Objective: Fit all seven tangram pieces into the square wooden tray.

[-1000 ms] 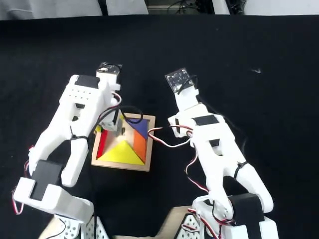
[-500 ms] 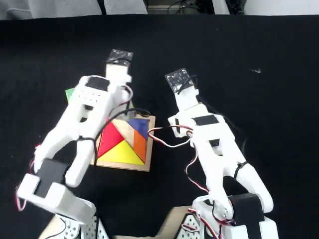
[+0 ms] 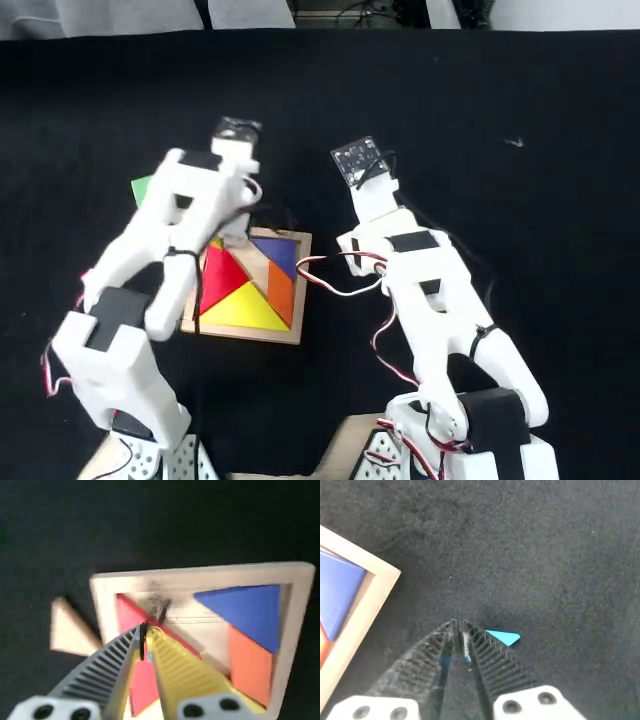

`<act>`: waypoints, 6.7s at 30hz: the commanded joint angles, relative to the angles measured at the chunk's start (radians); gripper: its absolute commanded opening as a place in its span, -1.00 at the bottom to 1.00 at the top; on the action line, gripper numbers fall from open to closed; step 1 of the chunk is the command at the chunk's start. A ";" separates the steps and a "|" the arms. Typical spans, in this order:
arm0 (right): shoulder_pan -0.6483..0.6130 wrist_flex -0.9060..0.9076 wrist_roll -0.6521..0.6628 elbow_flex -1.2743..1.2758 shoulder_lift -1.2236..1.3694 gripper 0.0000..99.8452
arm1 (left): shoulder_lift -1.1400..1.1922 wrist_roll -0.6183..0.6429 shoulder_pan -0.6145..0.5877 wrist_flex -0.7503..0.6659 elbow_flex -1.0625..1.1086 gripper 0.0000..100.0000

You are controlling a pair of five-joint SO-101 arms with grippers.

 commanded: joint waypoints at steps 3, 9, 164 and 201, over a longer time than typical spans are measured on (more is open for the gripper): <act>0.006 -0.015 0.008 -0.024 -0.002 -0.98 | -0.003 -0.029 -0.051 0.051 -0.108 -0.93; 0.008 -0.015 0.008 -0.024 -0.002 -0.98 | 0.034 0.025 0.087 -0.011 -0.082 -0.93; 0.032 -0.008 0.008 -0.025 -0.005 -0.98 | -0.117 0.328 -0.323 -0.189 0.308 -0.59; 0.032 -0.008 0.008 -0.025 -0.004 -0.98 | -0.118 0.417 -0.323 -0.203 0.306 -0.71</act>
